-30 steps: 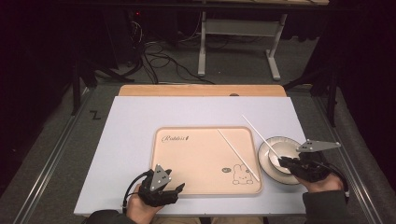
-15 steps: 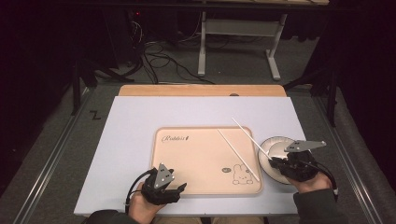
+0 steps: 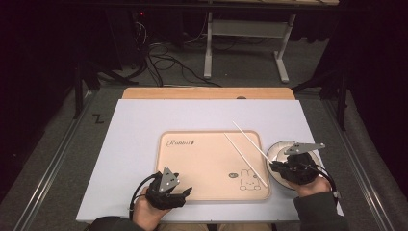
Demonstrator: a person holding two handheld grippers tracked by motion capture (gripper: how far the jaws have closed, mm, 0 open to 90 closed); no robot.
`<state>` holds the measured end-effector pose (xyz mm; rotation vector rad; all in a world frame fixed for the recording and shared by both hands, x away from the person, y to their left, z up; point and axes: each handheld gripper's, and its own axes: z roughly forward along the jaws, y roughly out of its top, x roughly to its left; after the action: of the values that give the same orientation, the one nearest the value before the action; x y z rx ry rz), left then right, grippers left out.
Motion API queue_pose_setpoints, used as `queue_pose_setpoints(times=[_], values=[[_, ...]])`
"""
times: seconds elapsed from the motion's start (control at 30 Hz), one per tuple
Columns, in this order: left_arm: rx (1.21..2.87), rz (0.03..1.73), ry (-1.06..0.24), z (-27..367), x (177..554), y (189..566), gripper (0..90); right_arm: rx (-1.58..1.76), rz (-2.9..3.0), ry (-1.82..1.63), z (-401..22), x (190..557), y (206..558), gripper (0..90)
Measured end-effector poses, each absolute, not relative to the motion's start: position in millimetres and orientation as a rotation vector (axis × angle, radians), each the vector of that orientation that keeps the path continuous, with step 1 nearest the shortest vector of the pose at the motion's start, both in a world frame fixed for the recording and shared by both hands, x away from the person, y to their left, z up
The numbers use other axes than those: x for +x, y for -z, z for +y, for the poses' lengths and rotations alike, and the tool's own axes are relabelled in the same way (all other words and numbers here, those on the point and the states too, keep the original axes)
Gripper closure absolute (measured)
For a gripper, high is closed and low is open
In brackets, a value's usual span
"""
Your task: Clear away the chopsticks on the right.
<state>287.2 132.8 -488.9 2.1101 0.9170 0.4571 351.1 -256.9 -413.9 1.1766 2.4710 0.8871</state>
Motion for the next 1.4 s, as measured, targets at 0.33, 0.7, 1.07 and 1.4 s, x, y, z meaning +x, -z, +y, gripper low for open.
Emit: queue_pose_setpoints(times=[0.33, 0.7, 1.07, 1.4], values=[[2.12, 0.914, -0.469, 131, 290, 489, 34.8, 1.151, 2.486, -0.874, -239, 351, 423, 84.8], [2.11, 0.926, -0.461, 132, 290, 490, 34.7, 1.197, 2.502, -0.812, -227, 360, 437, 84.8], [2.11, 0.924, -0.463, 132, 289, 490, 34.7, 1.23, 2.524, -0.737, -215, 366, 451, 84.8], [2.109, 0.922, -0.466, 132, 288, 489, 34.7, 1.256, 2.52, -0.671, -208, 369, 460, 84.7]])
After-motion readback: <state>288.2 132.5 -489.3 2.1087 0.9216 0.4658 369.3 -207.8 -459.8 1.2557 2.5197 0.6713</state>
